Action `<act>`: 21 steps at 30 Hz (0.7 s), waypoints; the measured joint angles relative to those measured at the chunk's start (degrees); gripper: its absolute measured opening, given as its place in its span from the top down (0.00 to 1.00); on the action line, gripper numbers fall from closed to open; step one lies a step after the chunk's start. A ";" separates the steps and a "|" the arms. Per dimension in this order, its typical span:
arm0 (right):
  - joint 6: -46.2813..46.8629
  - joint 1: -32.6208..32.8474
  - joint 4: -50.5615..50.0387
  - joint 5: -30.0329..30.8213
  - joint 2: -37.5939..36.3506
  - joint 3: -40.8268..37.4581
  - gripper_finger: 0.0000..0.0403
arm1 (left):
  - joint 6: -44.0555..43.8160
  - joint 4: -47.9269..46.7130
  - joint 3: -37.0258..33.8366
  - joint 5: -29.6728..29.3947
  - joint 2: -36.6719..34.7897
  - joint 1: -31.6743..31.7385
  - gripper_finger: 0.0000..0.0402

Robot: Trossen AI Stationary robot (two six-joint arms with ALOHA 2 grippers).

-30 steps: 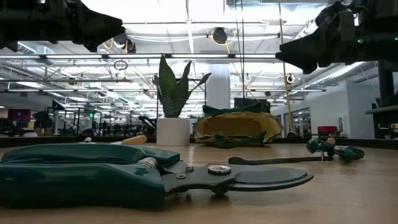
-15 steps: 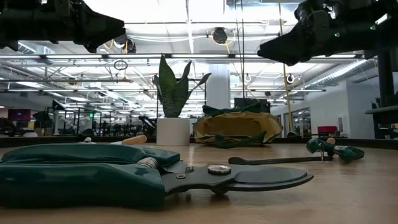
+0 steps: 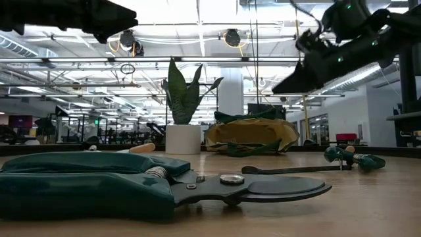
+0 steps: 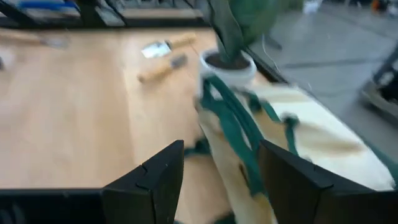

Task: Pick & Place Garden tools in Gardening bag
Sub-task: Prepare the gardening bag

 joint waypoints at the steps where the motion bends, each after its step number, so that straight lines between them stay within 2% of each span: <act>1: -0.04 -0.80 -0.44 0.00 0.45 0.00 0.52 | -0.02 0.18 0.20 -0.31 0.35 0.02 0.60; 14: -8.36 -6.02 -2.16 -0.10 5.77 0.00 0.52 | 1.83 0.13 0.44 -1.25 3.37 0.09 0.60; 18: -8.72 -7.13 -2.30 2.92 7.61 0.00 0.52 | 2.27 0.13 0.44 -1.65 3.37 0.11 0.60; 21: -9.33 -8.03 -2.27 2.73 8.75 0.00 0.52 | 2.27 0.13 0.44 -1.65 3.37 0.11 0.60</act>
